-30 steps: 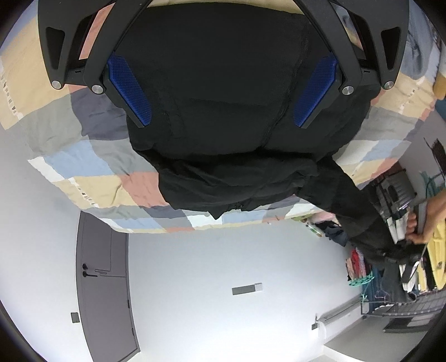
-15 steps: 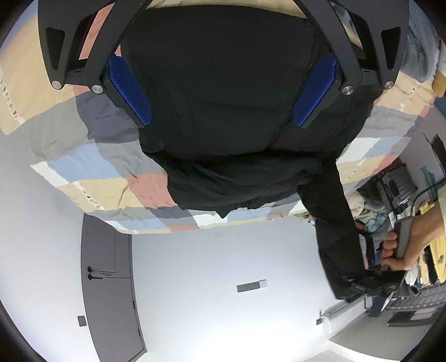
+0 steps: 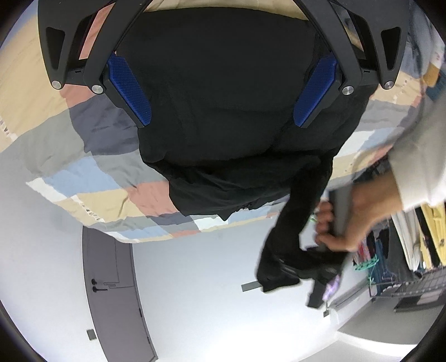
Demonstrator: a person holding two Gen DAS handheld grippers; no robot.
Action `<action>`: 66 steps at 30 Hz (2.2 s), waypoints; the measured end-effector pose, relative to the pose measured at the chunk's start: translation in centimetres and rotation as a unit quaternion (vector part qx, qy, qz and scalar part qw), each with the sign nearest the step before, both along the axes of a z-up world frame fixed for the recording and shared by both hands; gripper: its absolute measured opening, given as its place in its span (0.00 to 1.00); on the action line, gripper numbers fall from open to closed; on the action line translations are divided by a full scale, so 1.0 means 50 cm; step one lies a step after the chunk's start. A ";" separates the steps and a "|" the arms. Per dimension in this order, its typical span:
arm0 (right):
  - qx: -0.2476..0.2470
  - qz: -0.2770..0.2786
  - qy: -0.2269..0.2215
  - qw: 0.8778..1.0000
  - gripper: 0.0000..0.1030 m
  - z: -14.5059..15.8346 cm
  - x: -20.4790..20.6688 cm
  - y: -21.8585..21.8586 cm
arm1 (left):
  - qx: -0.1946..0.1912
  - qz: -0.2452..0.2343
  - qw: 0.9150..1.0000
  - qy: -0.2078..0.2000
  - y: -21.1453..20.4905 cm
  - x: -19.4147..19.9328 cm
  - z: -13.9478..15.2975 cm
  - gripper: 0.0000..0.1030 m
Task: Fold large clothes
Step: 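Lift the sleeve with the left gripper and fold it over the jacket body, then open the left gripper to release the sleeve onto the jacket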
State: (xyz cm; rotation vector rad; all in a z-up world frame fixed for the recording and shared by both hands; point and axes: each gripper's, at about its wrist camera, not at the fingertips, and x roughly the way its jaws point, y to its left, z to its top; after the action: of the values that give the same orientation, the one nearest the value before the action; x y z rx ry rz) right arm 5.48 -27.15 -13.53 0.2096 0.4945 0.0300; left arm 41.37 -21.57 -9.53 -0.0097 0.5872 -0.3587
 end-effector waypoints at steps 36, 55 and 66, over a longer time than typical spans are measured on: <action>0.028 0.030 -0.005 0.999 1.00 -0.022 0.008 -0.011 | 0.067 -0.042 0.997 -0.014 -0.038 -0.096 -0.100 0.71; -0.049 0.075 -0.091 0.992 1.00 0.212 0.241 0.058 | -0.011 0.099 0.995 -0.020 0.390 -0.085 0.052 0.71; -0.044 0.086 -0.021 0.995 0.79 0.098 0.566 0.122 | 0.006 0.104 0.994 0.039 0.424 0.046 -0.103 0.71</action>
State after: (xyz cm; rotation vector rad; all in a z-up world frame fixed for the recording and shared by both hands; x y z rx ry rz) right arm 33.77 -21.04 -8.61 0.0797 0.4692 0.1795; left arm 43.66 -0.40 -14.70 -0.0727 0.6587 -0.1535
